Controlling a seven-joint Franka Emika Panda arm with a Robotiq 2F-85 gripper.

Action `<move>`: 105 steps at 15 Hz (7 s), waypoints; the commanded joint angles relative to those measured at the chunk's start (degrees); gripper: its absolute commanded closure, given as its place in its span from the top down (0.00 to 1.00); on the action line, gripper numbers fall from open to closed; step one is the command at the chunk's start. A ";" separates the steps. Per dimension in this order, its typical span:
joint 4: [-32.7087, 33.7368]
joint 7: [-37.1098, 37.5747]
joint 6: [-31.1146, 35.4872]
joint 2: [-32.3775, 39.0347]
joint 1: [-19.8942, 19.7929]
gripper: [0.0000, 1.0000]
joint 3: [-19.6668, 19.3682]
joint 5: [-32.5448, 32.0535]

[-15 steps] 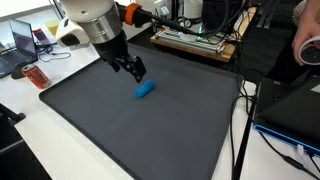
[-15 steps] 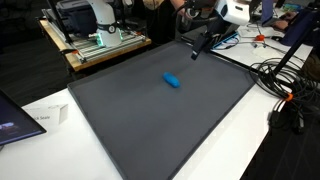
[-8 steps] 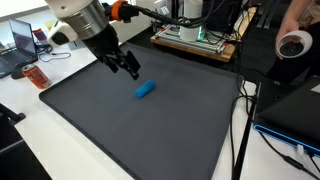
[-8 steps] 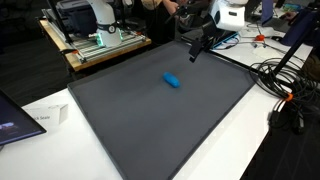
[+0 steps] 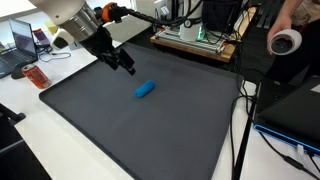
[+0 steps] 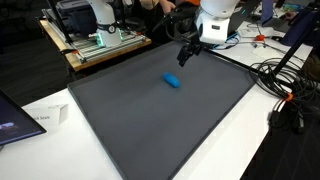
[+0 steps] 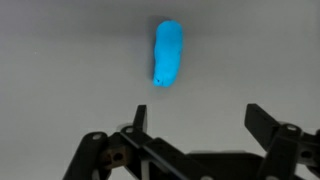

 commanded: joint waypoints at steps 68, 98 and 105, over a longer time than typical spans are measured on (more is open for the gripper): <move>-84.85 -15.19 96.64 -29.65 22.55 1.00 -9.84 35.29; -79.48 -17.14 101.72 -27.04 28.36 1.00 -8.29 35.54; -72.75 -24.86 94.33 -20.47 37.78 1.00 -20.19 38.12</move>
